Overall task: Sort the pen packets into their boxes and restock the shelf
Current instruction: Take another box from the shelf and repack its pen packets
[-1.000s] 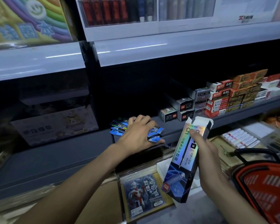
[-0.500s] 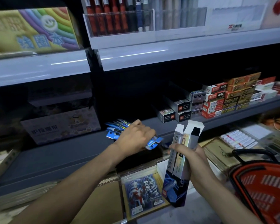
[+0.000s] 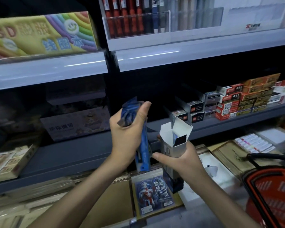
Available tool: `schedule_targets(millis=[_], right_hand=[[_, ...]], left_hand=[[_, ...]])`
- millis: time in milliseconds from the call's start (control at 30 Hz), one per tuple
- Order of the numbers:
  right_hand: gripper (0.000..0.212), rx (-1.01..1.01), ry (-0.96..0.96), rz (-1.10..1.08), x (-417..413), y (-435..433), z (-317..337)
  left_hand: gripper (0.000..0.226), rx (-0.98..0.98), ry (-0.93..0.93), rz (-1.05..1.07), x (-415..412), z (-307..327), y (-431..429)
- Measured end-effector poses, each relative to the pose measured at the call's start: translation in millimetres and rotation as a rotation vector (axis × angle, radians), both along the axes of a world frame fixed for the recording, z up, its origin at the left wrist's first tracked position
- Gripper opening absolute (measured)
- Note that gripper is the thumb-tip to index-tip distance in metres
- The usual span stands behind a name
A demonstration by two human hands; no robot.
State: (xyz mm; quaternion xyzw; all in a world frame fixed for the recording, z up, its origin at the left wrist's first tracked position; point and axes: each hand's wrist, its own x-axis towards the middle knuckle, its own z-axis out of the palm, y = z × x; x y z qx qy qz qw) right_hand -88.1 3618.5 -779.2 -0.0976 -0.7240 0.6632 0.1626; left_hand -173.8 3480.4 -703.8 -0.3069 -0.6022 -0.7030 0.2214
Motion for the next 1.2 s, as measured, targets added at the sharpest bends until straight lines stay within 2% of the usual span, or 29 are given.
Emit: schedule_targets(millis=[100,267,400,500,667,767,867,1000,1067,1200], right_hand=[[0.062,0.065,0.023,0.073,0.7,-15.1,5.4],[0.078,0.386,0.154,0.100,-0.3,-43.1,15.2],[0.073,0.374,0.060,0.235,-4.5,-60.1,13.9],[0.071,0.317,-0.039,0.271,-16.4,-73.8,2.5],[0.066,0.193,-0.228,0.389,-30.3,-85.0,-12.3],[0.052,0.057,-0.298,0.452,-33.7,-86.8,-20.8],[0.046,-0.015,-0.347,0.419,-36.7,-97.4,-32.0],[0.063,-0.009,-0.350,0.352,-39.8,-113.2,-47.7],[0.064,-0.007,-0.332,0.327,-39.0,-114.8,-48.8],[0.039,-0.018,-0.282,0.293,-35.2,-113.3,-42.0]], left_hand=[[0.047,0.122,-0.199,-0.014,6.4,-2.6,-11.6],[0.037,0.212,-0.349,0.029,11.8,-14.0,-33.1],[0.029,0.325,-0.619,0.056,6.8,-34.6,-48.8],[0.032,0.369,-0.796,0.073,2.9,-53.2,-59.0],[0.034,0.386,-0.993,-0.035,-0.1,-73.9,-78.0],[0.032,0.413,-1.041,-0.114,-0.2,-79.2,-88.0],[0.033,0.424,-1.072,-0.066,-3.3,-89.0,-96.4],[0.039,0.401,-1.044,-0.017,-3.9,-100.0,-101.3],[0.041,0.392,-1.022,-0.034,-0.7,-100.6,-103.4],[0.035,0.330,-0.912,-0.088,7.7,-96.3,-108.9]])
